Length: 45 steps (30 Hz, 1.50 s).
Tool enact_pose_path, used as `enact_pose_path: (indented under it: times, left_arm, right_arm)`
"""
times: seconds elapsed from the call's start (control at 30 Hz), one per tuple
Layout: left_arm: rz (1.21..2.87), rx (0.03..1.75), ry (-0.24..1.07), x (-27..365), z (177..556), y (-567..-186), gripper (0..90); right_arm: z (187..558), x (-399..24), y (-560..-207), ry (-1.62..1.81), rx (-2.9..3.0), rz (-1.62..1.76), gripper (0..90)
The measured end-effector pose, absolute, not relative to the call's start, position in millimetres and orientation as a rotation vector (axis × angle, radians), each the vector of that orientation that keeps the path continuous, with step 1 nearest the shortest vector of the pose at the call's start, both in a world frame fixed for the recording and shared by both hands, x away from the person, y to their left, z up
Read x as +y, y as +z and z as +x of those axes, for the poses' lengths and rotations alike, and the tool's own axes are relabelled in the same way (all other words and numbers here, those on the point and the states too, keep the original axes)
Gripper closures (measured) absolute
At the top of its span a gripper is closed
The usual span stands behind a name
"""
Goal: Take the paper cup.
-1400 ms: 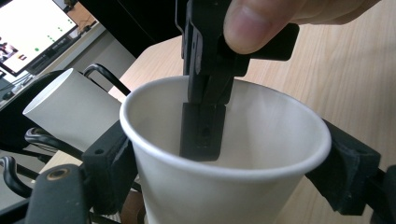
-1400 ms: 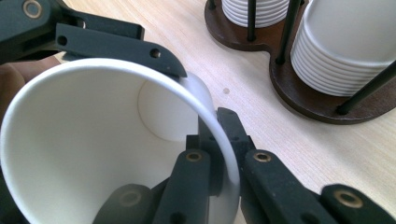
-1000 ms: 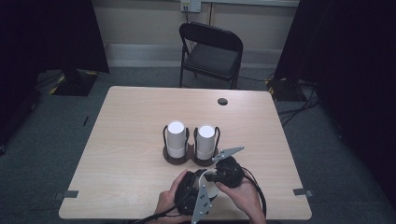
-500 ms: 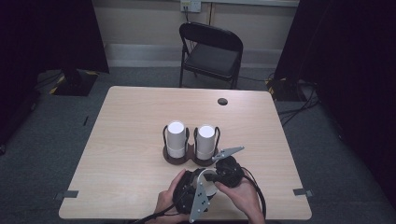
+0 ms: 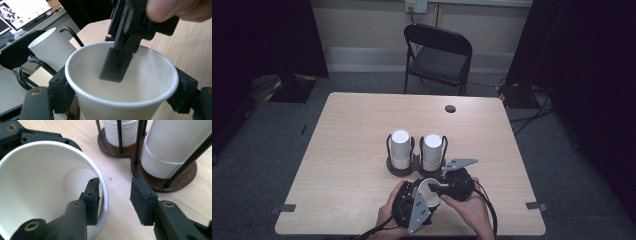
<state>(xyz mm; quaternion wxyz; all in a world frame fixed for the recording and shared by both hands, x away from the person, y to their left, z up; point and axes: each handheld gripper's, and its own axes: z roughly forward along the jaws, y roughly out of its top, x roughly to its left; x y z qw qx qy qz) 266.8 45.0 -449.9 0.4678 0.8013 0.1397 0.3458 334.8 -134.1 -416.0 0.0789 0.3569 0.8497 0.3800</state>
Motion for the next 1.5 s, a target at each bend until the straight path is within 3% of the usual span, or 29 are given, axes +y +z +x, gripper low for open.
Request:
enact_pose_path:
  times: [0.5, 1.13, 1.5]
  left_arm:
    - [1.927, 0.444, 0.805, 50, 273, -452, 23.1]
    - [1.844, 0.593, 0.723, 73, 283, -454, 23.1]
    - [1.756, 0.686, 0.7, 99, 288, -449, 23.1]
  right_arm:
    - [333, -141, -414, 1.276, 2.446, 1.059, 56.5]
    - [325, -162, -418, 1.566, 2.19, 0.985, 45.5]
    - [322, -186, -437, 1.614, 1.971, 1.044, 39.5]
